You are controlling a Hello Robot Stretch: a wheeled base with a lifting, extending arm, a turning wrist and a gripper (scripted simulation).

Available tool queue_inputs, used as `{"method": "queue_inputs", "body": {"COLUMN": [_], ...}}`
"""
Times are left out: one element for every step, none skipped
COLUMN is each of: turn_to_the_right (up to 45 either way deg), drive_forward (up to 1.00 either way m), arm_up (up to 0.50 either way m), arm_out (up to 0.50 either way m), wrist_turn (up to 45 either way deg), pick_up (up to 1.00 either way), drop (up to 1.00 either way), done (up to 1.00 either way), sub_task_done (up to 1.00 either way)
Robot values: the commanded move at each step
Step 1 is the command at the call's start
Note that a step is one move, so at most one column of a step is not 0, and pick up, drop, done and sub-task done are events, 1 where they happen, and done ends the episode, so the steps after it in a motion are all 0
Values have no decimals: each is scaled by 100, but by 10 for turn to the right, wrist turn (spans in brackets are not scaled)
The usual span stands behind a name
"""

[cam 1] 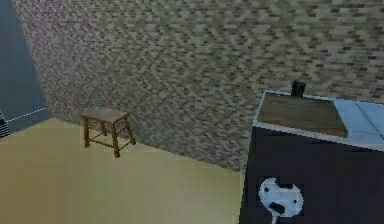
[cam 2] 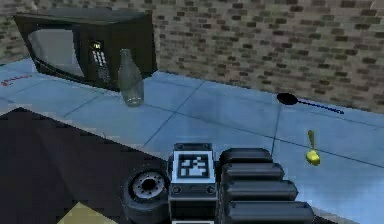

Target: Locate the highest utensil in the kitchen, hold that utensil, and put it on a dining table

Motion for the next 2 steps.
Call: {"method": "queue_inputs", "body": {"turn_to_the_right": [-450,-450], "drive_forward": [0,0], "arm_up": [0,0], "arm_out": [0,0], "wrist_turn": [0,0], "pick_up": [0,0], "drop": [0,0], "done": [0,0], "sub_task_done": [0,0]}}
